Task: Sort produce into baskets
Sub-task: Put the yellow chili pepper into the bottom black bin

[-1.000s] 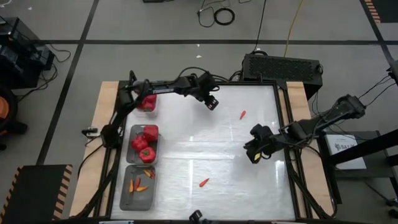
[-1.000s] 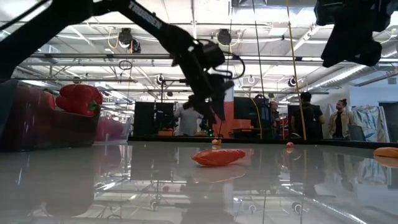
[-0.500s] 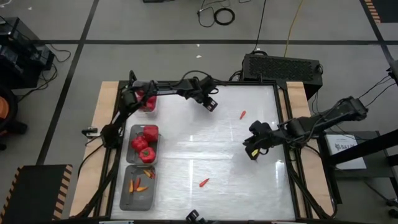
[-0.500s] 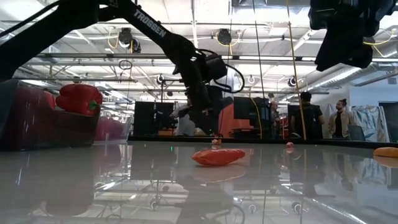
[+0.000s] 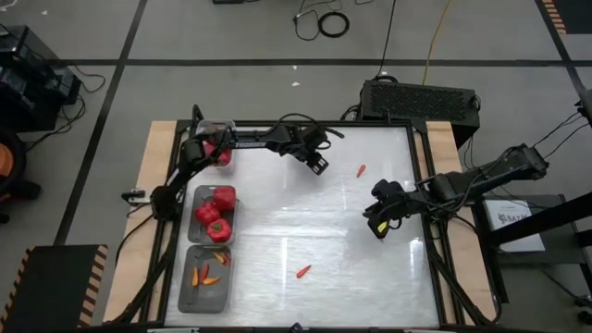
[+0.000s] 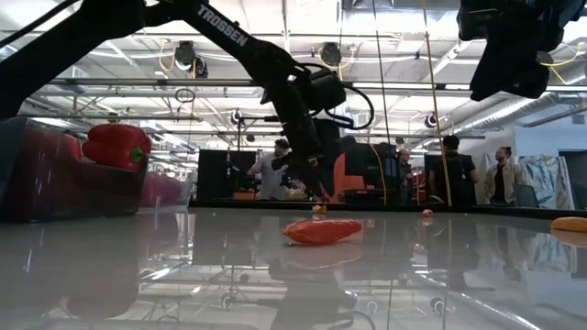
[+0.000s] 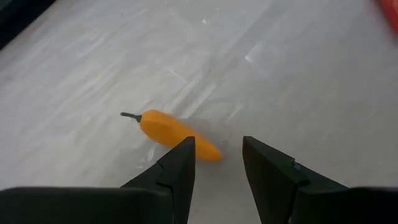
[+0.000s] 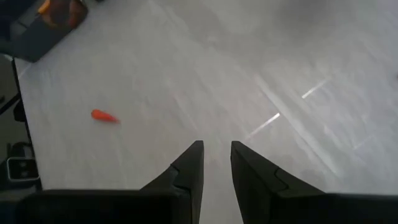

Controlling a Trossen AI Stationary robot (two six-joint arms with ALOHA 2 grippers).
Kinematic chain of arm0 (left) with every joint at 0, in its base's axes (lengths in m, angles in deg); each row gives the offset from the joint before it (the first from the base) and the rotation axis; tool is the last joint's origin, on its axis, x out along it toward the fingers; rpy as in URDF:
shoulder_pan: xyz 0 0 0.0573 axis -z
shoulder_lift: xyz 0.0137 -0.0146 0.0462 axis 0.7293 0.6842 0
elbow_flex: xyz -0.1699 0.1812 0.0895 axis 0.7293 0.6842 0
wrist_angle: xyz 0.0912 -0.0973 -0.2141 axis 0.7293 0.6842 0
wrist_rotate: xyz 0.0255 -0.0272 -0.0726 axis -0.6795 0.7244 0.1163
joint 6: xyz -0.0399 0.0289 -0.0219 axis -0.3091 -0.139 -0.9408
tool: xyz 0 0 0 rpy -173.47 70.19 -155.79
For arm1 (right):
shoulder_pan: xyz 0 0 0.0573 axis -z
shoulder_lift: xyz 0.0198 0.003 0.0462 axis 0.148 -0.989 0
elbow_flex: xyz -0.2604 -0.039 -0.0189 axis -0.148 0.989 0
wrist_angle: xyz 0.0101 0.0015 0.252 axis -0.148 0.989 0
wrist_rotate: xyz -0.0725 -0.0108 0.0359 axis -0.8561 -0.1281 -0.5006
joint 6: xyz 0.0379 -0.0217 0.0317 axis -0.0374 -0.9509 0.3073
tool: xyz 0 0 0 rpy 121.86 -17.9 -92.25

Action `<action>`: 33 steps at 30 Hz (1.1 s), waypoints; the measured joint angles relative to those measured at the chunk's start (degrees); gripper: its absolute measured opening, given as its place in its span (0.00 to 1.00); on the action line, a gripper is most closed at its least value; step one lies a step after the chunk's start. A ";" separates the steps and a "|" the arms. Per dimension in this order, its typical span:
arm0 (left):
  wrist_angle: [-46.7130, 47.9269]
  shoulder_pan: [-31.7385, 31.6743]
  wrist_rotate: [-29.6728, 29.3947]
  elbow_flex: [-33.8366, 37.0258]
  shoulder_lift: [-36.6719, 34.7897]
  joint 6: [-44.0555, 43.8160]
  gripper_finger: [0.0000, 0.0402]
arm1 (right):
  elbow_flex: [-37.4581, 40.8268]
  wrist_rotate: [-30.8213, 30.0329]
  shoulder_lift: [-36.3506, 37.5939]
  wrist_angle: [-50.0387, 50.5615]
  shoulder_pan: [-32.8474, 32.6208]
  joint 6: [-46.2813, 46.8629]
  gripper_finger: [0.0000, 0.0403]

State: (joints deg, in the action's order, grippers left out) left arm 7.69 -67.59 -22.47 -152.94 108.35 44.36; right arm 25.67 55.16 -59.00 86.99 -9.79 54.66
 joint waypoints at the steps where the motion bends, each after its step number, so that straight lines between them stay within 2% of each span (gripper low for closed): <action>1: -0.07 0.24 -0.76 0.00 0.08 0.20 0.35 | 0.00 0.67 0.16 0.22 0.00 0.00 0.18; 6: -0.85 1.05 -1.05 0.00 0.13 9.19 0.35 | -0.02 2.44 0.55 0.65 0.00 0.00 0.18; 10: 0.03 2.62 -2.52 0.00 0.13 21.84 0.43 | -0.02 2.49 0.91 0.61 -0.13 0.00 0.18; 15: -0.92 4.67 -12.95 0.00 0.13 37.48 0.58 | -0.02 3.49 0.91 0.62 -0.13 0.52 0.18; 17: -2.28 4.82 -15.40 -0.03 0.67 41.59 0.63 | -0.02 3.61 0.89 0.60 -0.15 0.90 0.18; 23: -1.65 4.66 -16.36 0.02 3.09 44.03 0.73 | -0.02 3.68 0.89 0.47 -0.17 2.99 0.18; 29: -0.63 4.53 -17.38 0.04 3.01 45.66 0.73 | -0.02 3.70 0.89 0.04 -0.17 3.04 0.18; 33: 3.04 4.59 -17.43 0.00 2.97 52.49 0.73 | -0.02 3.68 0.89 0.12 -0.17 3.04 0.18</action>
State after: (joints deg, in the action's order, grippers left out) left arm 10.73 -63.00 -39.90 -152.94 111.32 96.84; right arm 25.64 58.84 -58.11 87.11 -9.97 57.70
